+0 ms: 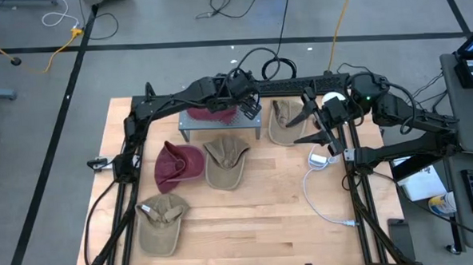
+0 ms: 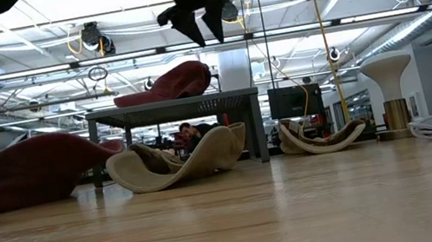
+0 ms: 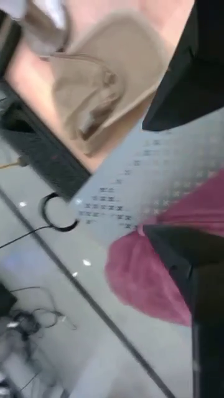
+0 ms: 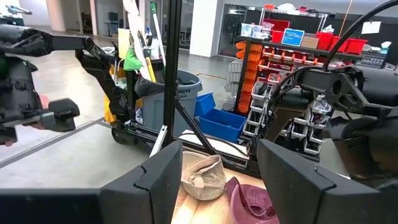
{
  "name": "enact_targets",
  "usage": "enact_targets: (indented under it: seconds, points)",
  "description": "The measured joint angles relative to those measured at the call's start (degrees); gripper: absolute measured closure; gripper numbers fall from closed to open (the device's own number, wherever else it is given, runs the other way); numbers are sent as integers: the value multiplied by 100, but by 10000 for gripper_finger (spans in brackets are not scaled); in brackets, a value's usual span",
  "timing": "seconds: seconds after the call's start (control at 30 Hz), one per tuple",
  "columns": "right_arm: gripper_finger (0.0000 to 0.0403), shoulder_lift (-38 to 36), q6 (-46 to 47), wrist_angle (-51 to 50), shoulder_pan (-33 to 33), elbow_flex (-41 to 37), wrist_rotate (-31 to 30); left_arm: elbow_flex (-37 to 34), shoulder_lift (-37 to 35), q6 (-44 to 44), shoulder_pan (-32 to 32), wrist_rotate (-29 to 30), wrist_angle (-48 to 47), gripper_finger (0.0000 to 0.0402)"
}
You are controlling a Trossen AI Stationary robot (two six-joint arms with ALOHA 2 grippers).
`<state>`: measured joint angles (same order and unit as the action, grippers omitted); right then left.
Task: Pick & Place hat
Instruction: Put the dark red cap on the shelf
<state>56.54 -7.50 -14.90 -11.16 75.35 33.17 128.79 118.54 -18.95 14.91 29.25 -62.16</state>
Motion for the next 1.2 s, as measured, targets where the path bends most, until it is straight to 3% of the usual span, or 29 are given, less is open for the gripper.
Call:
enact_targets:
  seconds: [0.1,0.27,0.57,0.83,1.07,1.2]
  points:
    - [202,-89,-84,2,0,0,-2,0,0,-18,-73,563,289,107]
    - [202,-248,-63,4,2,0,-149,-29,102,519,-298,1605,220,101]
    - [202,-423,-25,124,2,1,-632,-36,449,827,-423,1532,101,139]
    - [202,-424,-8,134,2,2,-632,-35,788,349,-333,1716,-501,157]
    - [202,-425,-33,123,2,2,-612,-32,871,58,-331,2229,-570,156]
    - [202,-418,-82,114,2,2,-614,-33,841,-421,-325,2323,-1188,170]
